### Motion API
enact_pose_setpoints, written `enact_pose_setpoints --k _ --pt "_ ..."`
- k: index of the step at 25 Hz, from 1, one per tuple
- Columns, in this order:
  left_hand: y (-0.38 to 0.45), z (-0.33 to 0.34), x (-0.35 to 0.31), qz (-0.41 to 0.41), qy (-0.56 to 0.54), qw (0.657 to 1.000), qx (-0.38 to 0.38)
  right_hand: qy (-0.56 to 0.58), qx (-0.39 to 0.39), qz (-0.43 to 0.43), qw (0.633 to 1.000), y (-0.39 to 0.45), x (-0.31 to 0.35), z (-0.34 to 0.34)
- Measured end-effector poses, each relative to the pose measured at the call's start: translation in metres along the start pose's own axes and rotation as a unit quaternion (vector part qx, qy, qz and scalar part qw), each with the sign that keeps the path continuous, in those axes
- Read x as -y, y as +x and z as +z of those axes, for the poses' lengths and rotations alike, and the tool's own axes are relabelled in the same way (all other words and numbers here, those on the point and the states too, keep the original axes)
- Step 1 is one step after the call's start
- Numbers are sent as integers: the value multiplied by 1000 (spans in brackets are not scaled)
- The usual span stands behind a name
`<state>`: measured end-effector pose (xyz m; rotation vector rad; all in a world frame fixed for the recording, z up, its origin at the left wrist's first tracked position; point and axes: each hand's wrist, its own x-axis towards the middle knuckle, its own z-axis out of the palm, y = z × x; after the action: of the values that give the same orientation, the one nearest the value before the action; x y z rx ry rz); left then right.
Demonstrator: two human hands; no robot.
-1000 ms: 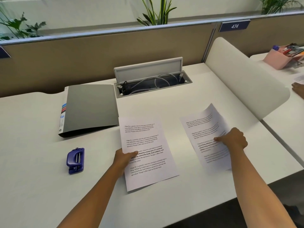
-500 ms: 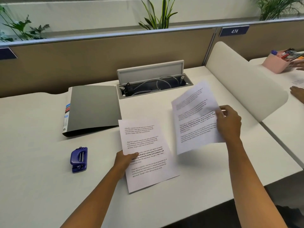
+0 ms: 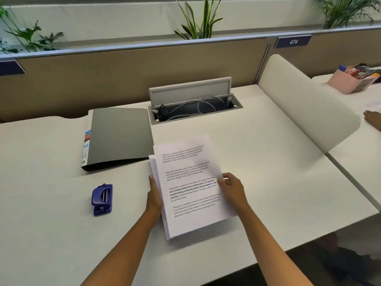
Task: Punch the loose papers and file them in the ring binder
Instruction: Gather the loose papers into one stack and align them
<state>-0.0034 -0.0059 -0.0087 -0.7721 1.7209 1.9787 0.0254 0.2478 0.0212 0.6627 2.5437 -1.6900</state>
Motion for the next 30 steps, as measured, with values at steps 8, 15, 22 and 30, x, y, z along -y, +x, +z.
enact_pose_setpoints --k 8,15,22,30 --pt "-15 4 -5 35 44 998 -3 -87 -28 -25 995 -12 -16 36" --pt "-18 -2 -17 59 60 996 35 -33 -36 -9 999 3 -20 27" --pt "-34 -19 -45 98 86 984 118 204 133 -25 970 -3 30 17" --pt "-66 7 -86 277 16 960 30 269 -23 -153 951 -16 101 22"
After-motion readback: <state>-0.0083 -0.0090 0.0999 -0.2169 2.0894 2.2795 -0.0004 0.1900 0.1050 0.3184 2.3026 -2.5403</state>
